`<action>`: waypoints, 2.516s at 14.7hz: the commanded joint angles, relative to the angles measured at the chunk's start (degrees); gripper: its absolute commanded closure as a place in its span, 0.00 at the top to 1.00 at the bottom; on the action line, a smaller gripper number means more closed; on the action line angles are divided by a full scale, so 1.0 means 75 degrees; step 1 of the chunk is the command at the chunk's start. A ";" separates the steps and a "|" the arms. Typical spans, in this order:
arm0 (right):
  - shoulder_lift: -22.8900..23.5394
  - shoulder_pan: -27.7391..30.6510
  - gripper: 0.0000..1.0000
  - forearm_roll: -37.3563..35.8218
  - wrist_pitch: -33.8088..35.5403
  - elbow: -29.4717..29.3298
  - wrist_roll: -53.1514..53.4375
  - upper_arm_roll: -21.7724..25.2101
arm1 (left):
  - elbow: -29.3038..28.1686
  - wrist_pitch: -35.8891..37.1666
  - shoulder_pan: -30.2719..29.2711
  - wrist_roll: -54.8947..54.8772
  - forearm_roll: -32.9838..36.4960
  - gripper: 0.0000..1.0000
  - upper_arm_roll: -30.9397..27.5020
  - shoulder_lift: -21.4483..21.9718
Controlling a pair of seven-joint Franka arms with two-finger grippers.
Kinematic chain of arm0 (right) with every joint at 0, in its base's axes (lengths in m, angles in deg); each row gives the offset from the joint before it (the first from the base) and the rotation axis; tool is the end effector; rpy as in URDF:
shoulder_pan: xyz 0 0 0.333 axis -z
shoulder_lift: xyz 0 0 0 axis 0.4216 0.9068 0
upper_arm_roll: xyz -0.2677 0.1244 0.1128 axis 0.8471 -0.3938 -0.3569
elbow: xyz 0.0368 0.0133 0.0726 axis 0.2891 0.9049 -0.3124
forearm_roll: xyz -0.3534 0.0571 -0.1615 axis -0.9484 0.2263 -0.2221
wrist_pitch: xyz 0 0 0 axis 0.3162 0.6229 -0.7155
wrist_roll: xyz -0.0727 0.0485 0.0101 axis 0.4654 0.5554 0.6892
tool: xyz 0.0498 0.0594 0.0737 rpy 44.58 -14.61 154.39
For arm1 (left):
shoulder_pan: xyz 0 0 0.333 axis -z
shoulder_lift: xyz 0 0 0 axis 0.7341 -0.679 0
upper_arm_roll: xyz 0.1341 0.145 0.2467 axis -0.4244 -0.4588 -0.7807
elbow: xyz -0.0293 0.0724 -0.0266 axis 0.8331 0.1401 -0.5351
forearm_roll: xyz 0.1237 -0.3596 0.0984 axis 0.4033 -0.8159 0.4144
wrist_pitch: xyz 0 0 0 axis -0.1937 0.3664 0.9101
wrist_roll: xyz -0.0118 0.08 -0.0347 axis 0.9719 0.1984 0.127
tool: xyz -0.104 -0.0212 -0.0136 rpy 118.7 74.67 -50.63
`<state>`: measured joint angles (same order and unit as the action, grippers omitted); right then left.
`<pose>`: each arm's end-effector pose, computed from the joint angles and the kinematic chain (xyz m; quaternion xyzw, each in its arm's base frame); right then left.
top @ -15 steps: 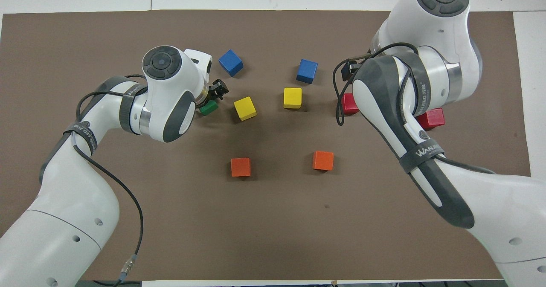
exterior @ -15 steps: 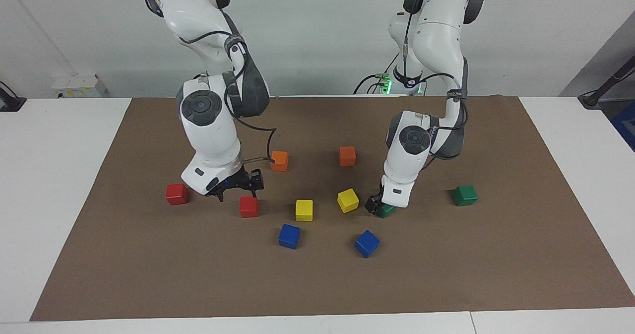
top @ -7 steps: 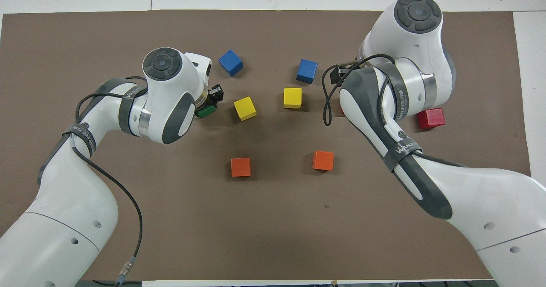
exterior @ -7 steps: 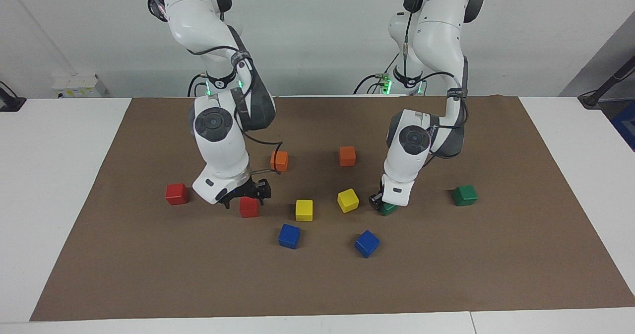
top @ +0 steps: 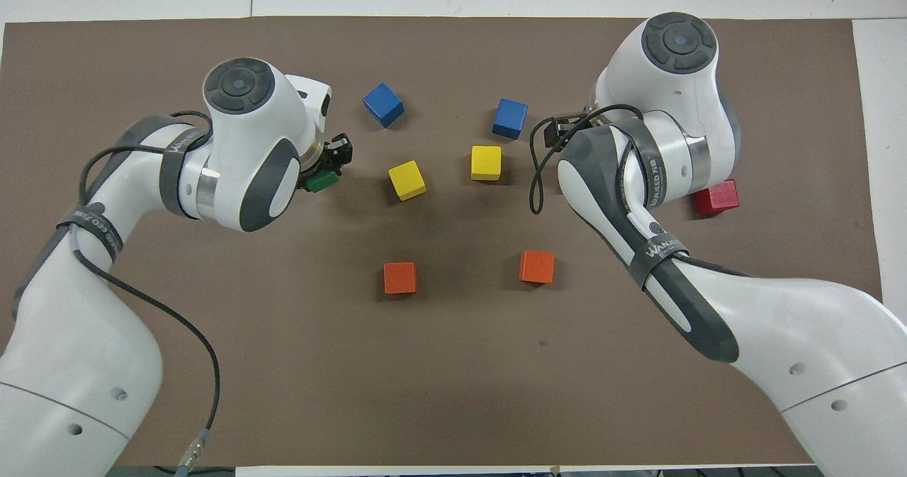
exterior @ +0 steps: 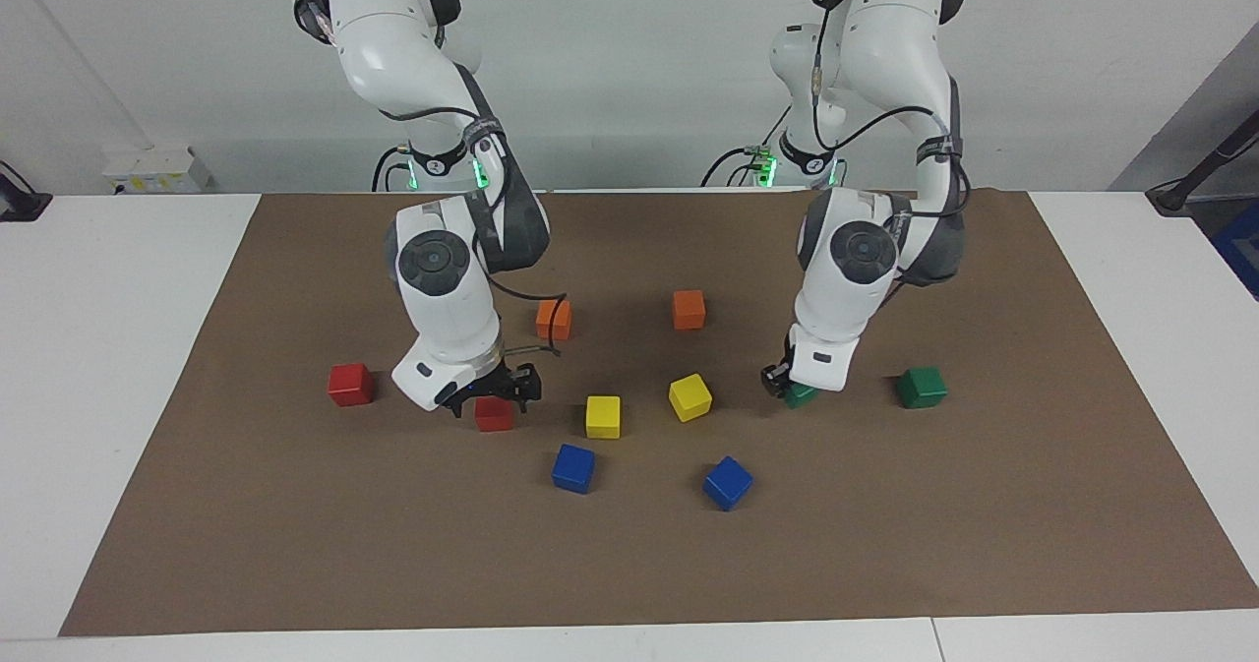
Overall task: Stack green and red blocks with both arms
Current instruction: 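Carry green onto green with the left gripper while the right gripper carries red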
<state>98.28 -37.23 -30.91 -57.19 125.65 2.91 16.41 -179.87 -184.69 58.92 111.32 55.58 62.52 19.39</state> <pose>0.6665 0.1763 0.3464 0.9998 0.0173 0.0015 0.0047 0.6208 -0.1633 0.3955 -0.9903 -0.1320 0.0365 0.0237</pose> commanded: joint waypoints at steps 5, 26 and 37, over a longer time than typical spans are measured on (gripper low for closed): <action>-0.0142 0.0093 1.00 -0.0021 -0.0544 0.0683 0.0180 -0.0051 | -0.0268 0.0156 -0.1452 -0.3480 0.0053 0.00 0.0046 0.0427; -0.0282 0.0197 0.00 -0.0032 -0.0628 0.0967 0.0110 -0.0028 | -0.1358 -0.1414 -0.2121 -0.3743 -0.0040 0.00 0.0057 0.0380; -0.1898 0.1837 0.00 -0.0138 0.1061 0.0987 -0.2736 -0.0005 | -0.1487 -0.1508 -0.2039 -0.3474 -0.0040 0.00 0.0057 0.0381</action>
<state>87.89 -25.49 -30.94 -48.98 128.37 -13.87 16.93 -189.29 -194.27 43.52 83.46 55.48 62.83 21.29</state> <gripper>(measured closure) 0.454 0.449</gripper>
